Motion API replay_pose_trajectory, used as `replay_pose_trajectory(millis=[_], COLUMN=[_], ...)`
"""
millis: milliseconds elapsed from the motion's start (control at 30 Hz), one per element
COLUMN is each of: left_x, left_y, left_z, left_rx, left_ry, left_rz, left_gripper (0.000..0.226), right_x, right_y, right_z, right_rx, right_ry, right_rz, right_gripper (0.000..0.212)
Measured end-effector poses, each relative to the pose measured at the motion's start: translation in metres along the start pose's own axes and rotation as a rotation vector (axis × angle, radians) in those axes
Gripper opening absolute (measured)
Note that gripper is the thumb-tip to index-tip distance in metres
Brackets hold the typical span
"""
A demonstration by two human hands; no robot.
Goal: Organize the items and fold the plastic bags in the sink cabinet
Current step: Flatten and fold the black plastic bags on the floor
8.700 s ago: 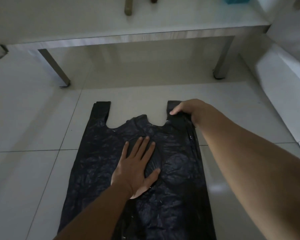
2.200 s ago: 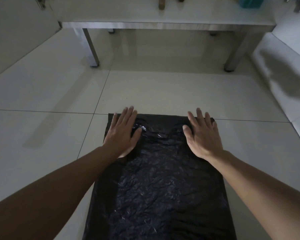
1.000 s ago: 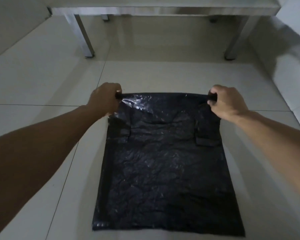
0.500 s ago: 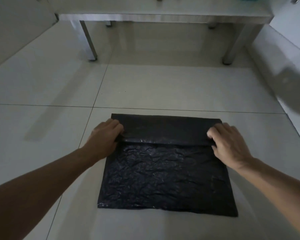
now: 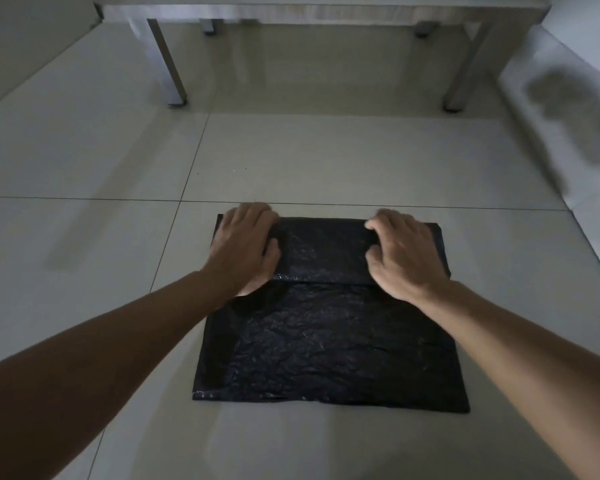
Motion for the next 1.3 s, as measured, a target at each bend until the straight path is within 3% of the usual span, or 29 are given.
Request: replay_pose_trajectory(millis=[167,333,567,933,1033,1167,1300], left_x=[0.051,0.079,0.079,0.047,0.041,0.062,0.087], left_y=[0.016,0.006,-0.026,-0.089,-0.057,0.002,0.003], left_z=[-0.016,-0.011,0.007,0.034,0.009,-0.02,-0.016], left_rx=[-0.026,-0.02,-0.155,-0.487,-0.358,-0.124,-0.109], left_ry=[-0.214,-0.325,-0.293,-0.21,-0.151,-0.228,-0.329], left_rz=[-0.195,-0.295,-0.249,-0.13,-0.151,-0.157,-0.178], left_gripper=[0.063,0.073,0.082,0.081,0.073,0.064,0.064], right_x=[0.045,0.068,0.076,0.062,0.053,0.064,0.083], right_y=[-0.041,-0.038,0.009,0.079,0.047,-0.014,-0.017], right_z=[-0.024,-0.023,-0.007,0.006,-0.01,-0.026,-0.024], right_rx=[-0.026,0.004,0.078,0.298,0.24,0.078,0.072], right_ry=[-0.202,-0.238,-0.26,-0.327,-0.252,-0.241,-0.283], right_rz=[0.087,0.164,0.233,0.24,0.221,0.158,0.151], right_gripper=[0.058,0.066,0.079,0.077,0.073,0.063,0.065])
Point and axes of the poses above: each hand's wrist, its own z-axis away from the middle knuckle, its own x-axis out of the palm, y = z × x, the point moved 7 cm from there along -z, towards the middle knuckle, and after that the axes turned 7 degrees about z, right-handed, at the moved point
